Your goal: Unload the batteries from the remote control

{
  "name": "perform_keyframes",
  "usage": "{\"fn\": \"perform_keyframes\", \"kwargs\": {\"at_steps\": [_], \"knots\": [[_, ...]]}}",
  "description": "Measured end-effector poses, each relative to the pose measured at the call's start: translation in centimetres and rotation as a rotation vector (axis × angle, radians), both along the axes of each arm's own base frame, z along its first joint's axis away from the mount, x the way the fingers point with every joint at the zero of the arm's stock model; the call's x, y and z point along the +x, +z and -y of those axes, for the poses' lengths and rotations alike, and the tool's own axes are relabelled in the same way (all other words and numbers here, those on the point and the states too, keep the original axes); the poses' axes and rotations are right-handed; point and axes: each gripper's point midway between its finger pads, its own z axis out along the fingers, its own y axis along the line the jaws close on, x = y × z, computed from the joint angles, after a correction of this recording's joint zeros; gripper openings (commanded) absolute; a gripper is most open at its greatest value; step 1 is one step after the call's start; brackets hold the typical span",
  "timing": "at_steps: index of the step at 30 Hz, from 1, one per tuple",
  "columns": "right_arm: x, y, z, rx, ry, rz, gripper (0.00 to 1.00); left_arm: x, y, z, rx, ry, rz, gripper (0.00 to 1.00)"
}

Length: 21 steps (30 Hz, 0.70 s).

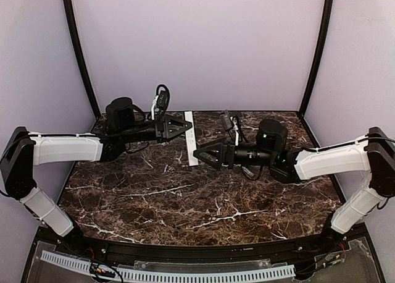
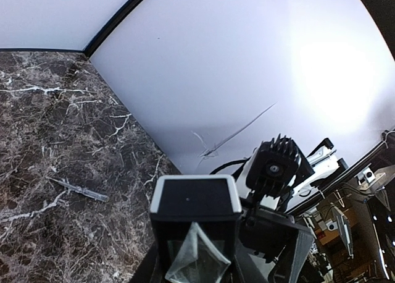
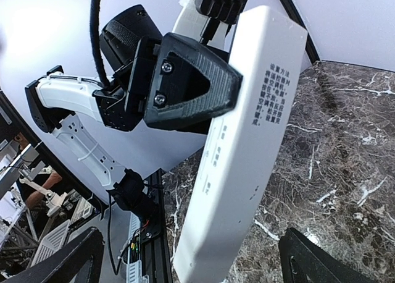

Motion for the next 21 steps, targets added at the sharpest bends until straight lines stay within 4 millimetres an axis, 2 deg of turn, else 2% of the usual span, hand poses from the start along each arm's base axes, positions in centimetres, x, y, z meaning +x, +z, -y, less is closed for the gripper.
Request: {"fn": "perform_keyframes", "kwargs": {"at_steps": [5,8,21], "knots": [[0.1,-0.2,-1.1,0.02,-0.004,-0.015,0.98,-0.3,1.3,0.0,-0.065,-0.014,0.021,0.0],[0.2,0.2,-1.5,0.043,-0.001,-0.019,0.91,-0.6,1.8,-0.1,-0.097,-0.021,0.032,0.0],[0.1,0.9,-2.6,0.096,0.033,-0.031,0.4,-1.0,3.4,-0.4,-0.173,-0.024,0.072,0.0]]}}
